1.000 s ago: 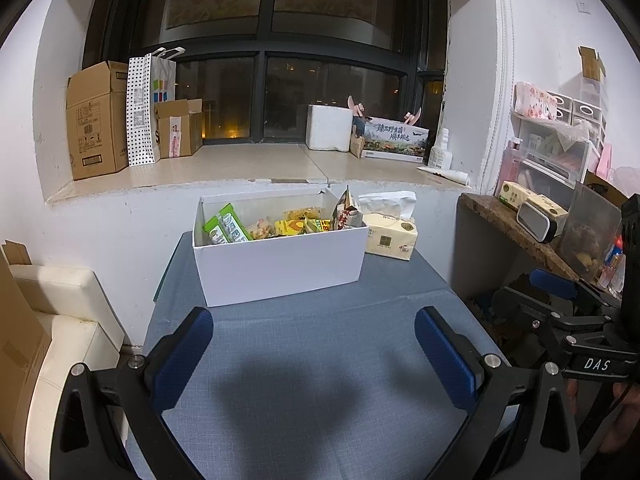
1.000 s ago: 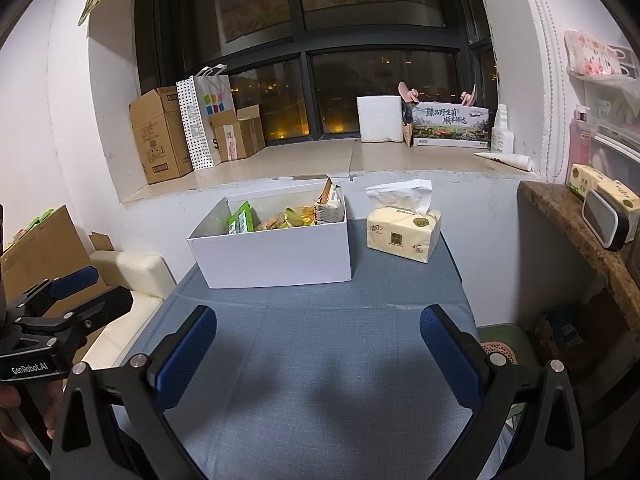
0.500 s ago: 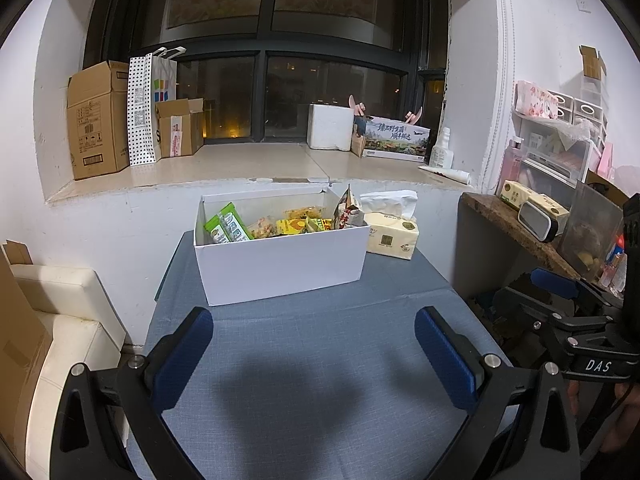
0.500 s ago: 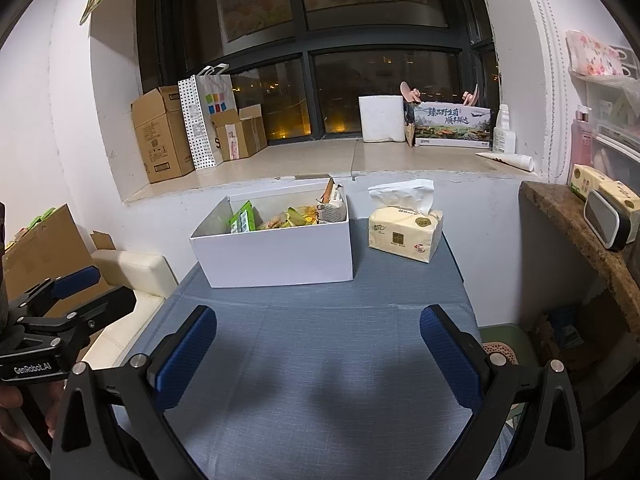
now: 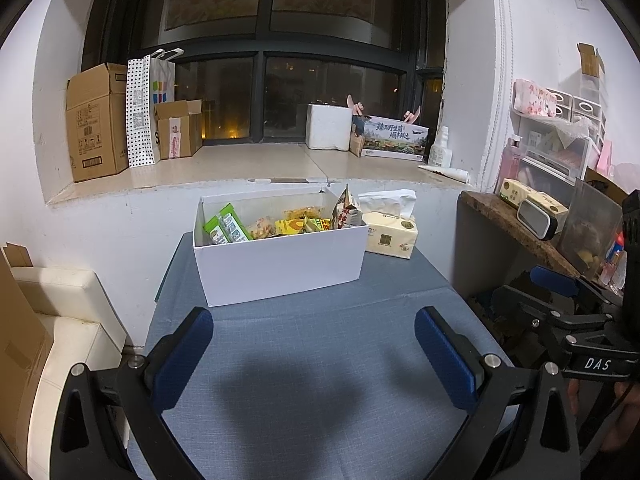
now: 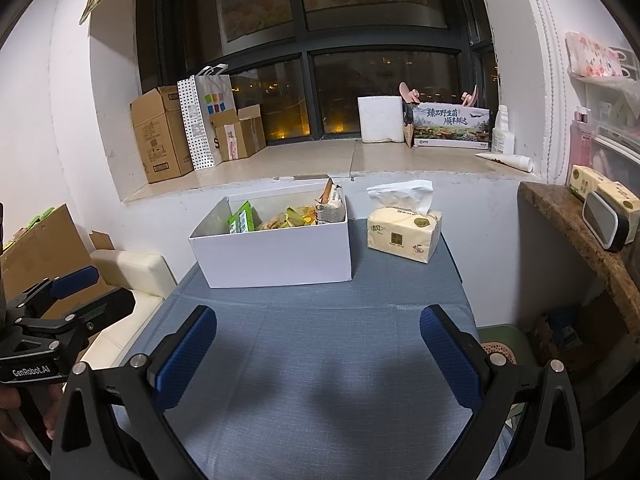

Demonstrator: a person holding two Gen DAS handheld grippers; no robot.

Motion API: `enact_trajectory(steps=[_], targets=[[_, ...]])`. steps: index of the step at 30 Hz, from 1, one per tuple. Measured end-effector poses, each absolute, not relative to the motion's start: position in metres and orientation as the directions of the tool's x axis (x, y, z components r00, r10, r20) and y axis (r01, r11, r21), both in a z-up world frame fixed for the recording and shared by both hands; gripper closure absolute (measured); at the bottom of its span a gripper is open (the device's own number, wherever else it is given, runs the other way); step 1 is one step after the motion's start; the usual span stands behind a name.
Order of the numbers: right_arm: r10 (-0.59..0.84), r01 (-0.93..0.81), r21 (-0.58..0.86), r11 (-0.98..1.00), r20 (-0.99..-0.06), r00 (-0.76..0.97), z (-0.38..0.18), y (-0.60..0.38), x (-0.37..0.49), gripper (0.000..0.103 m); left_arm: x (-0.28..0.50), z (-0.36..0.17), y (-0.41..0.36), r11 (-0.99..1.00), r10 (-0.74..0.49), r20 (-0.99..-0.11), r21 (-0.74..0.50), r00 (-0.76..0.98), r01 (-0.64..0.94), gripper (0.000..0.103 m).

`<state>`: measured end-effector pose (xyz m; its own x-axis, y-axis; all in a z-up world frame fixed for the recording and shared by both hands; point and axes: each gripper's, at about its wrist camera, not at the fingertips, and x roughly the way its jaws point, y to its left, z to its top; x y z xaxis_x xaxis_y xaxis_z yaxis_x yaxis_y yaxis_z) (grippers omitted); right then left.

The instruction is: Organize snacks

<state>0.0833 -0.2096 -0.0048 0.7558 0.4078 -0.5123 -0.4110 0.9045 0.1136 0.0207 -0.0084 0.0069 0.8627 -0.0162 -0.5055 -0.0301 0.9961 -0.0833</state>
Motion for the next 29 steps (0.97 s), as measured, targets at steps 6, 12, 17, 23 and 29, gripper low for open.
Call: enact_trajectory(steps=[6, 12, 17, 23, 29], targets=[[0.407, -0.411, 0.112, 0.905, -0.513, 0.756, -0.0052, -0.2094, 0.0834, 0.000, 0.0208, 0.0069, -0.0092, 0.996, -0.020, -0.503, -0.081, 0.864, -0.024, 0.000], [0.406, -0.411, 0.111, 0.905, -0.515, 0.755, -0.0050, -0.2091, 0.0826, 0.000, 0.0230, 0.0067, -0.0094, 0.997, -0.022, -0.503, -0.081, 0.864, -0.021, 0.000], [0.404, -0.409, 0.109, 0.906, -0.515, 0.756, -0.0051, -0.2085, 0.0820, 0.000, 0.0225, 0.0067, -0.0107, 0.997, -0.022, -0.497, -0.075, 0.867, -0.018, 0.000], [0.404, -0.410, 0.108, 0.906, -0.515, 0.756, -0.0048, -0.2078, 0.0810, 0.000, 0.0224, 0.0058, -0.0110, 0.997, -0.025, -0.497, -0.077, 0.867, -0.015, 0.000], [0.402, -0.406, 0.112, 0.907, -0.518, 0.755, -0.0056, -0.2083, 0.0811, 0.000, 0.0232, 0.0026, -0.0104, 0.997, -0.027, -0.507, -0.077, 0.862, -0.014, 0.000]])
